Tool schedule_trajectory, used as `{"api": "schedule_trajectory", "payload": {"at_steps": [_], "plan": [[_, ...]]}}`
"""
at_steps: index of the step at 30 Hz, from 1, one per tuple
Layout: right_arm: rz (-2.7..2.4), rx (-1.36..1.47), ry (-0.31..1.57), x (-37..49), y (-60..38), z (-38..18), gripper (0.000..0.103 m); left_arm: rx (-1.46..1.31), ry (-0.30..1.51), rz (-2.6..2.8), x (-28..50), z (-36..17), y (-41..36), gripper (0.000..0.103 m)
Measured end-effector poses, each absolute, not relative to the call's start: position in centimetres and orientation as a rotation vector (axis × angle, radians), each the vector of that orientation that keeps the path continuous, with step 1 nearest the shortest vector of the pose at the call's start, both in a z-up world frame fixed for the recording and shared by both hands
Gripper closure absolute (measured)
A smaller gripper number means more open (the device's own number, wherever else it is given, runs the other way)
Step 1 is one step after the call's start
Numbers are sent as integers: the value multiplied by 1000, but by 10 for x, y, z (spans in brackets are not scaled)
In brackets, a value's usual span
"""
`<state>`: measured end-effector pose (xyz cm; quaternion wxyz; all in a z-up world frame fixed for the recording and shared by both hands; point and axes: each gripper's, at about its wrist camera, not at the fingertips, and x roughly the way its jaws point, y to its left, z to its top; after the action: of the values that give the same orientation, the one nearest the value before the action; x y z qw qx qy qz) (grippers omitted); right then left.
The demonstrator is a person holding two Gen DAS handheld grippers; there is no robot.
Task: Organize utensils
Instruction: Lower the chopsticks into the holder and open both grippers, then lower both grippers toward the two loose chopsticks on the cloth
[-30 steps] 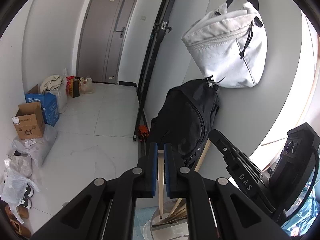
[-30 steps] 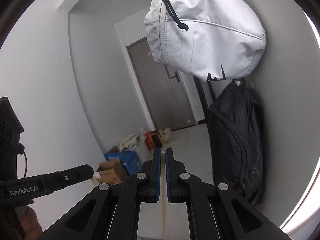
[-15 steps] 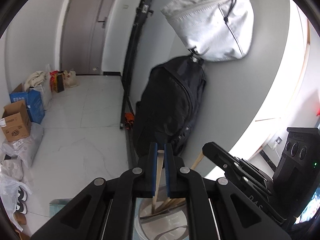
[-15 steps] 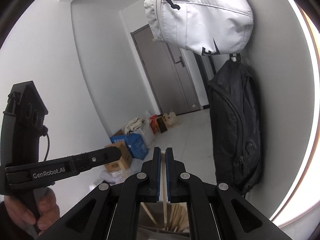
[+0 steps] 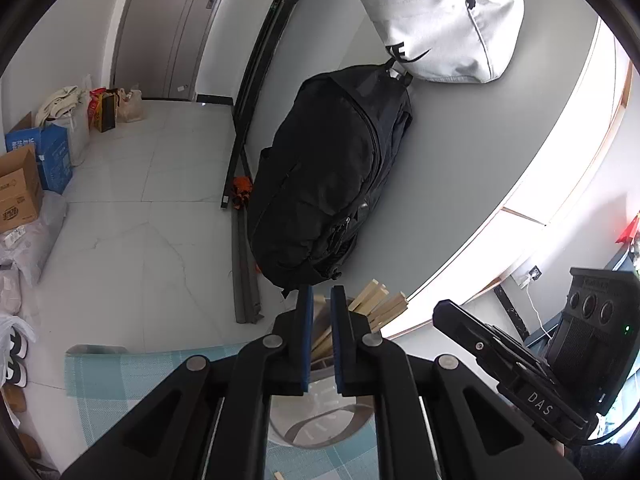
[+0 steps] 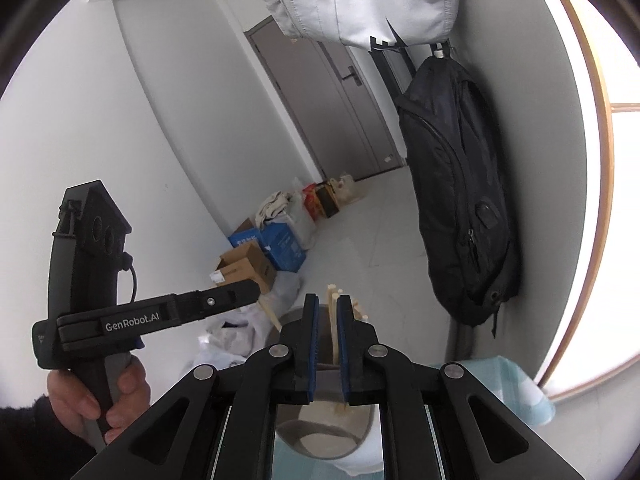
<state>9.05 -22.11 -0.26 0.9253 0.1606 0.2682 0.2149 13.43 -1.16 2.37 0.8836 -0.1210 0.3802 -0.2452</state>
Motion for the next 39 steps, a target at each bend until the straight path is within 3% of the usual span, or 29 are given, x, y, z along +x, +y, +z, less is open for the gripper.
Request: {"api": "schedule_trajectory", "payload": {"at_steps": [4, 5, 6, 10, 17, 24, 28, 34, 39], "plan": [[428, 343, 546, 71, -228, 1, 57, -280, 777, -466, 116, 28, -1, 52], [426, 339, 546, 66, -228, 3, 56, -287, 769, -449, 111, 28, 1, 43], [421, 335, 546, 63, -228, 4, 56, -289, 762, -434, 107, 29, 2, 42], [414, 328, 523, 42, -231, 13, 32, -293, 751, -389, 89, 32, 4, 42], [407, 295, 497, 14, -229, 30, 18, -271, 722, -341, 59, 47, 2, 42], [421, 266, 480, -10, -219, 37, 10, -212, 704, -260, 31, 56, -1, 41], [436, 254, 480, -23, -211, 35, 7, -224, 676, -228, 16, 54, 7, 25], [455, 223, 524, -36, -199, 20, 5, -262, 668, -204, -1, 33, 18, 25], [473, 179, 572, -44, -186, 1, 3, -301, 682, -174, -12, 9, 24, 15]]}}
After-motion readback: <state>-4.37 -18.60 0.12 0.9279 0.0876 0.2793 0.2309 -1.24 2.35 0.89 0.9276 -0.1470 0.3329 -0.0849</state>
